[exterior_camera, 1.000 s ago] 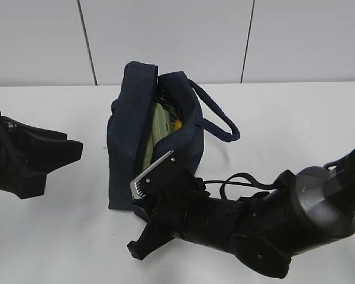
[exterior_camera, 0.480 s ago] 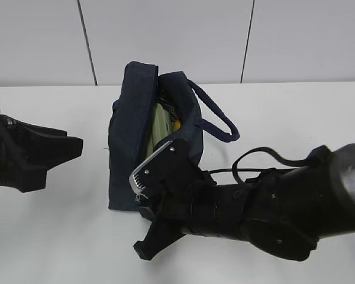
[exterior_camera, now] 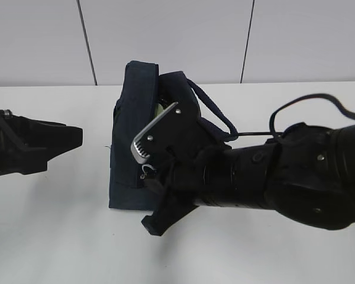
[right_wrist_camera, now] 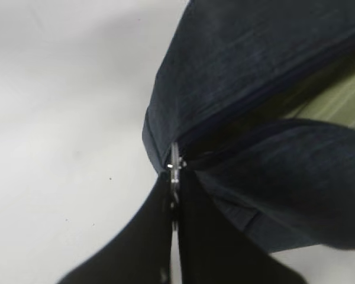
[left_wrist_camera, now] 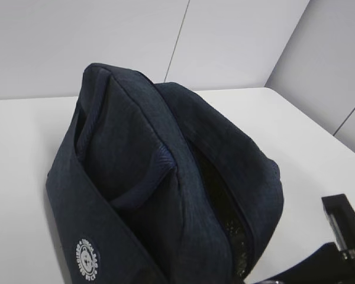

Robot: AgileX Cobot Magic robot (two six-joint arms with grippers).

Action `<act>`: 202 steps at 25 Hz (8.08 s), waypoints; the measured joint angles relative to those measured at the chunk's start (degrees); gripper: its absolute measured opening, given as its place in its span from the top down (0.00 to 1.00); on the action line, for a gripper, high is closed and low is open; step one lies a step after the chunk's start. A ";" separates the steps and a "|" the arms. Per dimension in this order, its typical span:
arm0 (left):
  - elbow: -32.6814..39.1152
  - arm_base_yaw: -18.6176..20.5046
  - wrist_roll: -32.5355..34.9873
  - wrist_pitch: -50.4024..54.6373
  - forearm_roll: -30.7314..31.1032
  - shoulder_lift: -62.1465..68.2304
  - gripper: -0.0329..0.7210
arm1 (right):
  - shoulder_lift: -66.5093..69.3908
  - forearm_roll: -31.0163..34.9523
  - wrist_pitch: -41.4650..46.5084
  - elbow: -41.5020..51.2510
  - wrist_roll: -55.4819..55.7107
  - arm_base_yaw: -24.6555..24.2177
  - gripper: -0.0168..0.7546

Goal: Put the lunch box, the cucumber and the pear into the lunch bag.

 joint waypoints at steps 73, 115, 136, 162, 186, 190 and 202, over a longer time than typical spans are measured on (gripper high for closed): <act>2.82 -0.01 20.46 13.03 0.00 19.96 0.97 | -3.12 13.74 32.10 -21.15 0.83 0.00 0.66; 2.82 -0.01 19.44 11.84 0.00 19.62 0.97 | 7.16 90.94 53.92 -21.62 -46.57 -20.12 0.60; 2.82 -0.05 19.44 11.84 0.00 19.62 0.97 | 9.02 86.81 51.46 -21.70 -47.14 -20.12 0.60; 2.82 -0.06 19.44 11.84 0.00 19.62 0.97 | 9.11 91.21 59.52 -21.70 -49.36 -20.12 0.60; 2.82 -0.06 19.42 11.81 0.00 19.62 0.97 | 9.11 95.81 61.28 -21.70 -60.26 -20.12 0.97; 2.82 -0.06 19.37 11.81 0.00 19.56 0.97 | 9.11 97.94 59.63 -21.70 -63.73 -20.12 0.97; 2.53 0.04 19.13 11.97 0.00 19.45 0.97 | 10.27 93.21 54.71 -29.85 -66.20 -19.91 0.97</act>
